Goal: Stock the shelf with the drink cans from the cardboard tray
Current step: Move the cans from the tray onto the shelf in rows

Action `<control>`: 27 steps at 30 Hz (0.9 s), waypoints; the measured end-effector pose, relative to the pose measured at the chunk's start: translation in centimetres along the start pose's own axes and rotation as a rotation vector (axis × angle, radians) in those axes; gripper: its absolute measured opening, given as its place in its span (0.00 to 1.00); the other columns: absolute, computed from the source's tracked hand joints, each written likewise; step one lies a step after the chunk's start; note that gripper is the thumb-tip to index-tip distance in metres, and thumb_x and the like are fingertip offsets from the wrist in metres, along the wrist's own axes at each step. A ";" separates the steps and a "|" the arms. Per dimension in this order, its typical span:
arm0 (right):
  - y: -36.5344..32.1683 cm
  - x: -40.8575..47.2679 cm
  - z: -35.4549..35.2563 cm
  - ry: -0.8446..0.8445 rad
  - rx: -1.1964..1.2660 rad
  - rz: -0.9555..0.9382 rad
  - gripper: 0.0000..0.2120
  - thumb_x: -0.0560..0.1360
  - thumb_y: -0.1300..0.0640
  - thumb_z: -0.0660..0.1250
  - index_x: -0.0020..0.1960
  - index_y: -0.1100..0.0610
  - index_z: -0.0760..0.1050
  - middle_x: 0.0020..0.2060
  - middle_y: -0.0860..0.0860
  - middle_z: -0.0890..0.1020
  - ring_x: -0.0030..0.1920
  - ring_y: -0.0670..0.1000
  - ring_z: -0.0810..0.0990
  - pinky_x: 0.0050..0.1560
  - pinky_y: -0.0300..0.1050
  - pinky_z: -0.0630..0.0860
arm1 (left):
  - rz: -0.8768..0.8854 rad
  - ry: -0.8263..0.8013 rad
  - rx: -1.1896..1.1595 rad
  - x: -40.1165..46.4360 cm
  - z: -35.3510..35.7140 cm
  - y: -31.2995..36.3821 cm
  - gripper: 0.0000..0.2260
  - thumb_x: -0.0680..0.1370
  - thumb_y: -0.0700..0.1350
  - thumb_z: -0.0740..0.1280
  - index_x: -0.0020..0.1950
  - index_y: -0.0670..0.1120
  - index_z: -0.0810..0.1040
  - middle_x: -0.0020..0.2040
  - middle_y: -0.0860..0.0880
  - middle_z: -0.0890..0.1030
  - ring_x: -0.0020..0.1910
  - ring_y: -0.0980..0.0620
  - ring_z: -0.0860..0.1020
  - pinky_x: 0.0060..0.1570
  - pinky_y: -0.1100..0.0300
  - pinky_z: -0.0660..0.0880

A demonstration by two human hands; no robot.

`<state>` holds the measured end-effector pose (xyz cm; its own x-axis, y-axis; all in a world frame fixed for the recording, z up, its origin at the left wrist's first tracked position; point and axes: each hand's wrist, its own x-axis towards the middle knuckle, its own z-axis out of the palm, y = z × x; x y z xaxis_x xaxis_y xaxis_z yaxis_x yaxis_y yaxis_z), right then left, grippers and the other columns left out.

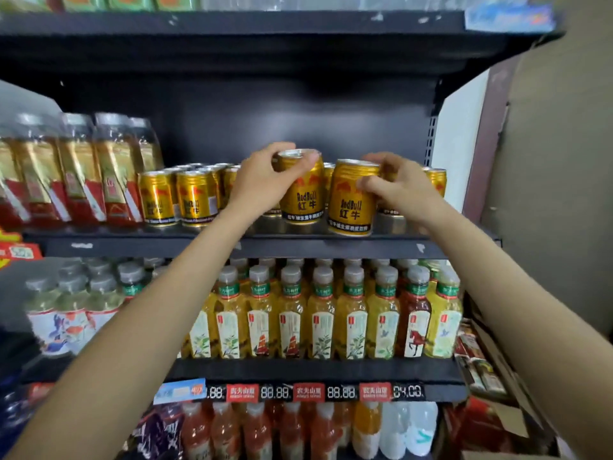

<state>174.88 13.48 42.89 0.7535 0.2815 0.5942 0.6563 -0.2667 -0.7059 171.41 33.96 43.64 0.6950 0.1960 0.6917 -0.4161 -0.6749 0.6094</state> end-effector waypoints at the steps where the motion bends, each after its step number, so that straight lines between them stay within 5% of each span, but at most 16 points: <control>1: 0.7 1.1 0.2 0.012 -0.052 -0.006 0.25 0.71 0.57 0.71 0.66 0.57 0.70 0.53 0.52 0.79 0.53 0.50 0.79 0.53 0.41 0.77 | 0.003 0.002 0.031 0.8 0.7 -0.4 0.26 0.72 0.63 0.65 0.65 0.50 0.74 0.64 0.50 0.75 0.62 0.52 0.73 0.58 0.60 0.69; 5: 3.4 4.7 1.2 0.018 -0.205 0.046 0.27 0.71 0.55 0.72 0.67 0.59 0.68 0.60 0.55 0.76 0.59 0.53 0.76 0.59 0.47 0.75 | -0.024 -0.073 0.109 2.9 3.6 -2.3 0.30 0.74 0.61 0.63 0.70 0.46 0.68 0.71 0.47 0.69 0.69 0.48 0.67 0.64 0.55 0.65; 13: 5.9 6.9 1.9 -0.014 -0.064 0.208 0.24 0.75 0.57 0.67 0.68 0.59 0.66 0.59 0.58 0.76 0.53 0.51 0.76 0.49 0.40 0.75 | -0.024 -0.163 0.216 5.0 6.6 -4.4 0.29 0.77 0.60 0.60 0.72 0.44 0.65 0.72 0.45 0.68 0.71 0.47 0.65 0.66 0.53 0.64; 16: 6.1 6.9 1.7 -0.093 -0.114 0.171 0.27 0.76 0.58 0.65 0.72 0.59 0.61 0.66 0.59 0.72 0.58 0.51 0.73 0.53 0.40 0.73 | 0.026 -0.198 0.304 5.2 6.3 -4.8 0.33 0.75 0.61 0.61 0.74 0.45 0.60 0.75 0.45 0.62 0.73 0.47 0.61 0.68 0.52 0.62; 19: 6.9 6.6 1.2 -0.119 -0.507 0.014 0.37 0.72 0.48 0.69 0.75 0.57 0.57 0.73 0.57 0.62 0.72 0.57 0.62 0.70 0.51 0.64 | 0.273 -0.215 0.552 4.6 4.8 -5.5 0.41 0.69 0.65 0.67 0.76 0.50 0.56 0.76 0.49 0.57 0.74 0.49 0.57 0.70 0.50 0.59; 22: 7.0 6.3 1.5 -0.076 -0.711 -0.138 0.37 0.69 0.45 0.72 0.73 0.53 0.61 0.71 0.56 0.63 0.70 0.58 0.65 0.68 0.54 0.68 | 0.483 -0.224 0.753 4.4 3.9 -6.4 0.39 0.67 0.66 0.68 0.73 0.52 0.60 0.74 0.51 0.63 0.72 0.51 0.60 0.71 0.54 0.55; 27: 6.4 6.8 2.5 -0.112 -0.783 -0.170 0.33 0.72 0.52 0.71 0.73 0.56 0.61 0.70 0.56 0.67 0.68 0.58 0.69 0.65 0.50 0.69 | 0.491 -0.168 0.822 5.5 4.8 -7.2 0.38 0.67 0.65 0.69 0.72 0.49 0.64 0.71 0.49 0.69 0.71 0.50 0.65 0.71 0.57 0.52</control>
<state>184.16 15.97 41.46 0.6597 0.4555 0.5978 0.6301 -0.7688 -0.1096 181.06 36.53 41.18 0.6544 -0.3010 0.6936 -0.1873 -0.9533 -0.2369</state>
